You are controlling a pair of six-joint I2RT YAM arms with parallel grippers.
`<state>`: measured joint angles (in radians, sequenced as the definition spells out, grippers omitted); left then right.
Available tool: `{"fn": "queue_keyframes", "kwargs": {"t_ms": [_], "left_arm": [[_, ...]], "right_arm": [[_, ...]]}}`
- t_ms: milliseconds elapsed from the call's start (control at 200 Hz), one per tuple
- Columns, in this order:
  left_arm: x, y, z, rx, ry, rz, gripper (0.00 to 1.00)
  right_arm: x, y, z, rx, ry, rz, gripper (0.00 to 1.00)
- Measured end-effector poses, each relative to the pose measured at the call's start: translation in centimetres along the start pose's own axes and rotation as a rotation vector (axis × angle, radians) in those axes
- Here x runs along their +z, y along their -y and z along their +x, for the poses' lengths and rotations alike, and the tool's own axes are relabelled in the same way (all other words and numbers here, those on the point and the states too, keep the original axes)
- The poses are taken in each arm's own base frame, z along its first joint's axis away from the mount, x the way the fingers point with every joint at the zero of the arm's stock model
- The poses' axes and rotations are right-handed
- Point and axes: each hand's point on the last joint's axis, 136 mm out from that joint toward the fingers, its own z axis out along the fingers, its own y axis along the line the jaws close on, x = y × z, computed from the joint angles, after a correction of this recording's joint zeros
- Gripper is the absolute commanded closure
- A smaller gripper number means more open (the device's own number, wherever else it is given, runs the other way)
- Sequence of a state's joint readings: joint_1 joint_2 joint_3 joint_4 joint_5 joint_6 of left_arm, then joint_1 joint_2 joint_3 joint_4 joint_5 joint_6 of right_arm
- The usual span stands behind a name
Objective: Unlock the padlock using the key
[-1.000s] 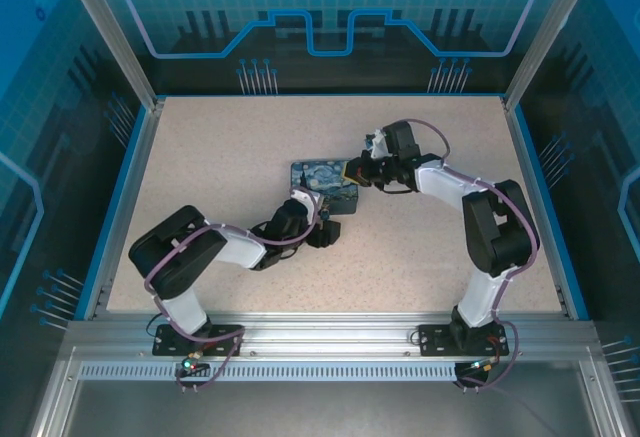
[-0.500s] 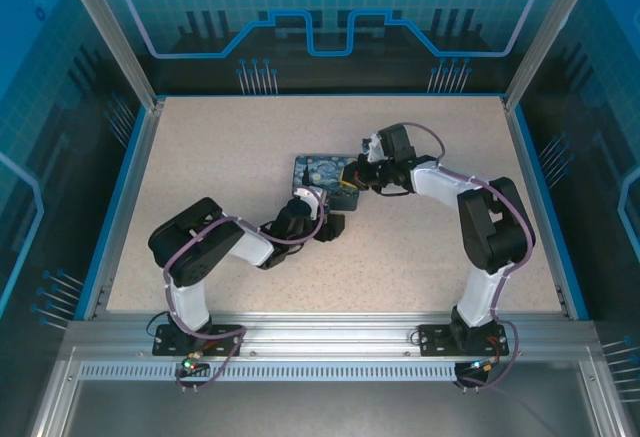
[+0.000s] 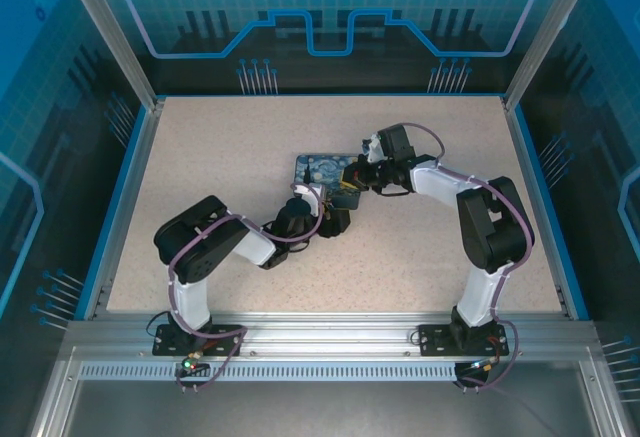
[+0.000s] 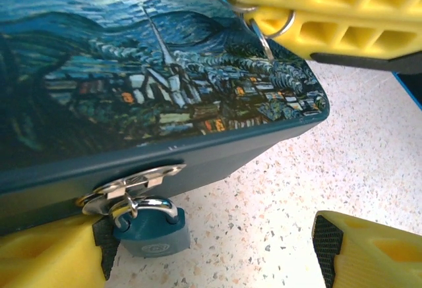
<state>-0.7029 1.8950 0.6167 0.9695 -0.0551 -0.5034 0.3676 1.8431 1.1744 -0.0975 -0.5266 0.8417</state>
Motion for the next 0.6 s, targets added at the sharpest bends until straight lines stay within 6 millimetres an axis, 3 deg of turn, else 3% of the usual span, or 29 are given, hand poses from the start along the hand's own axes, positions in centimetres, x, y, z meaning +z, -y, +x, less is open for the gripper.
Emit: {"fn": "queue_keyframes", "kwargs": {"t_ms": [355,600], "left_arm": [[0.64,-0.34,-0.31,-0.086,0.043,0.031,0.29],[0.6,-0.2,-0.13,-0.104,0.035,0.041,0.42]], "right_arm": [[0.16,0.03,-0.1,0.003,-0.003,0.003,1.0],[0.31,0.23,-0.06,0.006,-0.007,0.006,1.0]]}}
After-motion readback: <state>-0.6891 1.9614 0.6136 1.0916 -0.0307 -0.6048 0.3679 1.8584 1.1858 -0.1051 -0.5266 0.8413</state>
